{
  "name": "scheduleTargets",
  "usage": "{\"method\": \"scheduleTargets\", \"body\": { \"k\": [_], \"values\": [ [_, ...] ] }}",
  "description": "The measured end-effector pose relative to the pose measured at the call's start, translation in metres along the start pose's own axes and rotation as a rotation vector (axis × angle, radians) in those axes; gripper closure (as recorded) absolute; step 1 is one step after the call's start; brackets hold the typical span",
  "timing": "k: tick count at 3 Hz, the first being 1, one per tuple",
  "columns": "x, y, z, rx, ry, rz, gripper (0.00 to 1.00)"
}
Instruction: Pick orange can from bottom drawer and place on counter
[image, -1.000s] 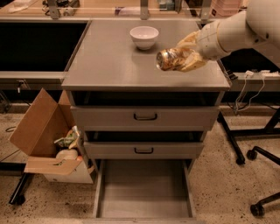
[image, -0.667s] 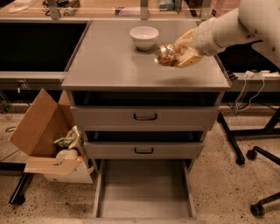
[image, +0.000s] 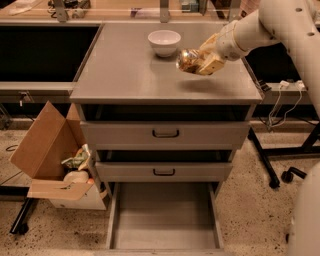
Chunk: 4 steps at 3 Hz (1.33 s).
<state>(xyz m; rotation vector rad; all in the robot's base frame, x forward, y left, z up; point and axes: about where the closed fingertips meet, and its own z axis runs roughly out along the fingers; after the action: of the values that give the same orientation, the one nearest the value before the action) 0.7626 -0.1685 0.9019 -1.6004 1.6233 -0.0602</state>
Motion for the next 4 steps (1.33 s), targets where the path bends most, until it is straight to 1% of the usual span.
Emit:
{"method": "scheduleTargets", "body": {
  "k": [1,3,4],
  "values": [
    [0.006,-0.007,0.013,-0.014,0.011,0.036,0.59],
    [0.027,-0.009,0.027,-0.032,0.022,0.075,0.13],
    [0.037,-0.009,0.031,-0.032,0.018,0.082,0.0]
  ]
}}
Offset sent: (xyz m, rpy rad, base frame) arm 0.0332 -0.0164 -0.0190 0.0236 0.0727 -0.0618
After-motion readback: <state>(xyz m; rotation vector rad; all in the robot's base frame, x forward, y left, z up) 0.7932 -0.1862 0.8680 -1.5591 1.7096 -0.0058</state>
